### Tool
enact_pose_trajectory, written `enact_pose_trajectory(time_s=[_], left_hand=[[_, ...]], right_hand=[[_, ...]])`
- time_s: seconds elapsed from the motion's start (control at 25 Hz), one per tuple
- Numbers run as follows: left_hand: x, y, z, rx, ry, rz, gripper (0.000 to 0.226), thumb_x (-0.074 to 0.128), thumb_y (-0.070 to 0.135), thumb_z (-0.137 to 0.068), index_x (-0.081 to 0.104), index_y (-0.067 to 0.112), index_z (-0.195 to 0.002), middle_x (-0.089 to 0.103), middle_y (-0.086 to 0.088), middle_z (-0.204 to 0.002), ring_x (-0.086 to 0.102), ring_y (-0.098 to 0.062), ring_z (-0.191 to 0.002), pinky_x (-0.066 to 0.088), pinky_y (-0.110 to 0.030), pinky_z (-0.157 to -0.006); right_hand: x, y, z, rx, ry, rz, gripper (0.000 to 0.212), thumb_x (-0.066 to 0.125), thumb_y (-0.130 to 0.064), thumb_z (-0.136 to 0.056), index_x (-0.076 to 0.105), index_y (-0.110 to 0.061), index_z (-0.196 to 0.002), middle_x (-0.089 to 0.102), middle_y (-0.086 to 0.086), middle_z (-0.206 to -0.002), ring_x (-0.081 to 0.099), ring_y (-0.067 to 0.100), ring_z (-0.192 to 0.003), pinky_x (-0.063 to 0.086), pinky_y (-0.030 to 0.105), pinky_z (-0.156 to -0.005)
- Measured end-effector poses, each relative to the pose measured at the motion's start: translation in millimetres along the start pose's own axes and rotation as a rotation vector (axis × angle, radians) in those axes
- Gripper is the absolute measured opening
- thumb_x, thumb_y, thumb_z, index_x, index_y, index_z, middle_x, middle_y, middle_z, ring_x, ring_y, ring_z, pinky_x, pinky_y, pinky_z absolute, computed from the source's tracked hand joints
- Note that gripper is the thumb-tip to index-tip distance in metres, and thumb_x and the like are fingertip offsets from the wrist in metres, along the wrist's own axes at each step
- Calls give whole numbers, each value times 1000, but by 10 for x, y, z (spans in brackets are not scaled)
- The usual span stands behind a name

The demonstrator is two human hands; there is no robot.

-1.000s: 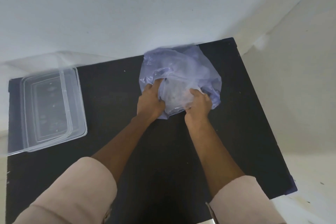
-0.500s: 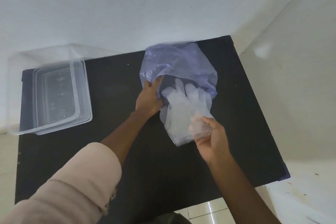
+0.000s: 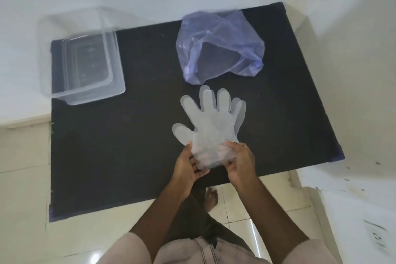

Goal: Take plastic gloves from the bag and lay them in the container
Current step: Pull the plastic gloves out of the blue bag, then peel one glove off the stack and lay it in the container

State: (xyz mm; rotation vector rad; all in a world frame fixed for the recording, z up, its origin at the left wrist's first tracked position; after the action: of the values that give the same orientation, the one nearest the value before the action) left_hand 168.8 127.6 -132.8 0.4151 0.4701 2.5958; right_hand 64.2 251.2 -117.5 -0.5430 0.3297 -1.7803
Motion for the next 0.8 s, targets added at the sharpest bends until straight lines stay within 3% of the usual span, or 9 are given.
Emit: enact_pose_trajectory(time_s=[0.08,0.16,0.28,0.44,0.56,0.64,0.72,0.8], left_hand=[[-102,85,5,58,-7,4,34,58,36,-92,67,8,-110,74,-16,-107,70,-31,-95,57,-42,-80],[-318,275,-26,156,89,-135,24,65,16,-88,69,1,-106,74,-19,-100,70,-29,-83,60,-41,-75],[-649,648,-50,268,238,-332,18,64,5,-85,71,0,-101,72,-12,-85,65,-17,-60,58,-29,-56],[-997,950,-121,314,280,-436,13,63,12,-86,72,12,-94,75,-13,-95,72,-24,-81,62,-39,-73],[-1225,936,-118,228,176,-452,18,58,26,-92,68,13,-98,71,-11,-102,70,-27,-92,61,-37,-68],[-1334,914,-6,194,133,-441,24,52,31,-96,67,14,-104,72,-9,-100,70,-24,-87,60,-36,-66],[-1417,918,68,179,109,-424,27,49,33,-97,68,15,-106,73,-8,-95,69,-20,-82,60,-37,-68],[-1483,895,85,167,110,-406,28,51,35,-96,68,16,-107,73,-8,-95,68,-20,-81,59,-37,-68]], right_hand=[[4,157,58,14,-49,65,14,65,3,-80,60,-4,-91,67,17,-98,66,28,-83,57,31,-57],[7,290,81,48,-37,177,25,70,-5,-80,62,-2,-104,67,16,-103,65,30,-92,58,34,-64],[91,267,44,-48,-3,425,38,75,-9,-78,60,-3,-112,69,17,-107,67,25,-87,58,33,-64],[381,140,54,-242,-54,764,31,71,-3,-80,57,-7,-108,71,12,-95,71,26,-86,59,33,-67],[669,90,251,-542,-13,1397,45,74,-24,-80,49,-16,-116,62,4,-109,62,19,-97,55,37,-83],[874,34,562,-928,58,1570,50,72,-29,-81,48,-17,-123,56,9,-123,57,23,-108,53,39,-89],[1199,328,809,-1179,-181,1669,39,68,-26,-84,56,-16,-120,59,11,-123,58,26,-109,53,40,-91],[1368,788,785,-1126,-443,1903,31,62,-27,-88,61,-18,-118,59,7,-122,57,26,-110,51,41,-93]])
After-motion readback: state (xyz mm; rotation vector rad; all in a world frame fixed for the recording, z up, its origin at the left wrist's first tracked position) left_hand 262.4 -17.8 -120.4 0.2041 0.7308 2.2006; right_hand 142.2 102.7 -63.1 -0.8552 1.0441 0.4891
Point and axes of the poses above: each hand's wrist, its own z-axis away from the middle knuckle, its own x-axis out of the palm, y = z × x, the point moved 10 cm from there along -z, towards the middle knuckle
